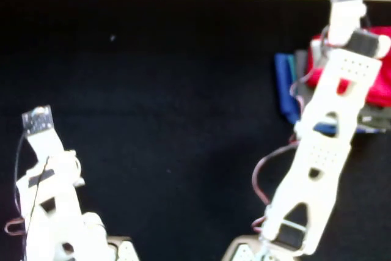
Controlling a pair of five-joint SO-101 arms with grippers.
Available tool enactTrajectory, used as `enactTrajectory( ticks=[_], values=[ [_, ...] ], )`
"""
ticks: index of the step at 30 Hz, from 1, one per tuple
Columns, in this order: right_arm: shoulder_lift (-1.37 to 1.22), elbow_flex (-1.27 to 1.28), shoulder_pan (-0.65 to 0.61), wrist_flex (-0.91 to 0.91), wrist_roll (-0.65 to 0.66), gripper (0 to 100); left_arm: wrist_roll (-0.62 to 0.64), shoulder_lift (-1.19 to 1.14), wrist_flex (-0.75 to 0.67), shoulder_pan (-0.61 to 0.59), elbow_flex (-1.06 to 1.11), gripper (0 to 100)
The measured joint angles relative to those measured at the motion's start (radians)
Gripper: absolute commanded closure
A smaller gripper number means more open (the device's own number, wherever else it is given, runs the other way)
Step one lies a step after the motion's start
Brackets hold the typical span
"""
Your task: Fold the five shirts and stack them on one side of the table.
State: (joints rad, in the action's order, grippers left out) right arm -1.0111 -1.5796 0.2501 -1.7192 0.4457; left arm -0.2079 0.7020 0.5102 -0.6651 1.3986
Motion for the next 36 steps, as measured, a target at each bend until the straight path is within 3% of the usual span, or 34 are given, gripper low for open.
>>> enactTrajectory(
  ticks=[9, 14, 27, 32, 36],
  values=[
    [-0.052, 0.009, 0.046, -0.034, 0.000, 99.3, 0.000, 0.000, 0.000, 0.000, 0.000, 99],
    [-0.031, 0.192, 0.078, -0.034, 0.041, 99.3, 0.000, 0.000, 0.000, 0.000, 0.000, 99],
    [0.474, 0.951, 0.094, -0.002, 0.215, 99.3, 0.000, 0.000, 0.000, 0.000, 0.000, 99],
    [0.634, 1.092, 0.103, 0.137, 0.207, 99.3, 0.000, 0.000, 0.000, 0.000, 0.000, 99],
    [0.726, 1.109, 0.101, 0.239, 0.115, 99.3, 0.000, 0.000, 0.000, 0.000, 0.000, 99]
  ],
)
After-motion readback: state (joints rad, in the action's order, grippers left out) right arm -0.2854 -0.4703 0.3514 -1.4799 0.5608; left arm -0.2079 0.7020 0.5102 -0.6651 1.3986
